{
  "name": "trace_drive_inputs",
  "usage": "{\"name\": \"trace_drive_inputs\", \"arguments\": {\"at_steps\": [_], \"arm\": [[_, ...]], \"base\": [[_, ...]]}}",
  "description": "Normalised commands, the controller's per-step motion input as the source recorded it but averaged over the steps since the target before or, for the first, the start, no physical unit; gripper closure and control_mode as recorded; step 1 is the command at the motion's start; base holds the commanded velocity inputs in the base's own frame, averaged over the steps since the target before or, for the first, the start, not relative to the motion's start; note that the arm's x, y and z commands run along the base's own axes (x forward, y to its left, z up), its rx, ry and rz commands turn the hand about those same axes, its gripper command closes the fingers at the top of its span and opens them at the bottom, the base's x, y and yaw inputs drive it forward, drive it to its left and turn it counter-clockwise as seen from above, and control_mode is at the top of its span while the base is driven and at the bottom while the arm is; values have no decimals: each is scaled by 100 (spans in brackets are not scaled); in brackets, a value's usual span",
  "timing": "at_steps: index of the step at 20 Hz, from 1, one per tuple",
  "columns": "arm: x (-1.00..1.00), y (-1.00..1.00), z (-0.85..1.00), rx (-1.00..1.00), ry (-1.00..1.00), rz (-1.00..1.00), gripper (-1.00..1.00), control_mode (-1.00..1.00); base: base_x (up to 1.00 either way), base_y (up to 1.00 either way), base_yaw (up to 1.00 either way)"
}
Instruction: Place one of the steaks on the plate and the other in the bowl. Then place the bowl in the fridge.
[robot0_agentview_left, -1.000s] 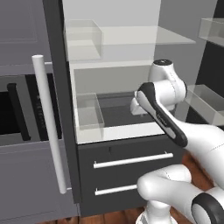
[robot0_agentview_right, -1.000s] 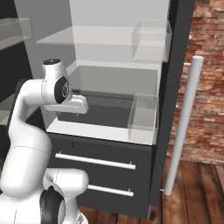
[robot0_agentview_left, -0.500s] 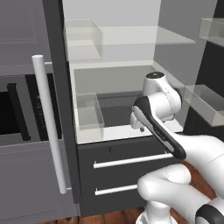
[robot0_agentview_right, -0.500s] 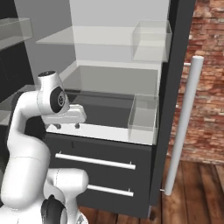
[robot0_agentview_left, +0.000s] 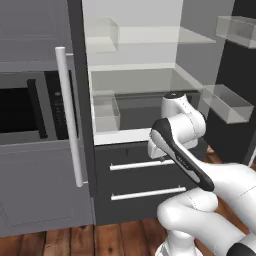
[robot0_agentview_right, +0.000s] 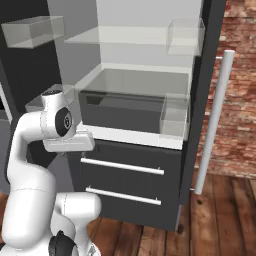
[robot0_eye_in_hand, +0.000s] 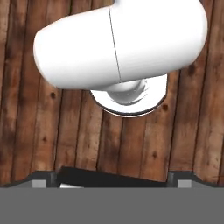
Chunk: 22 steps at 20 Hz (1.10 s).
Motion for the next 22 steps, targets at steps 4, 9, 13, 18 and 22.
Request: {"name": "trace_drive_inputs", "arguments": {"at_steps": [4, 9, 13, 18, 22], "arm": [[0, 0, 0, 0, 0, 0, -100, 100], [0, 0, 0, 0, 0, 0, -100, 100], [0, 0, 0, 0, 0, 0, -100, 100], [0, 0, 0, 0, 0, 0, -100, 100], [0, 0, 0, 0, 0, 0, -100, 100]], "base": [[-21, 64, 50], [0, 61, 90], [-16, 82, 92], [-15, 81, 82], [-23, 91, 74]]}}
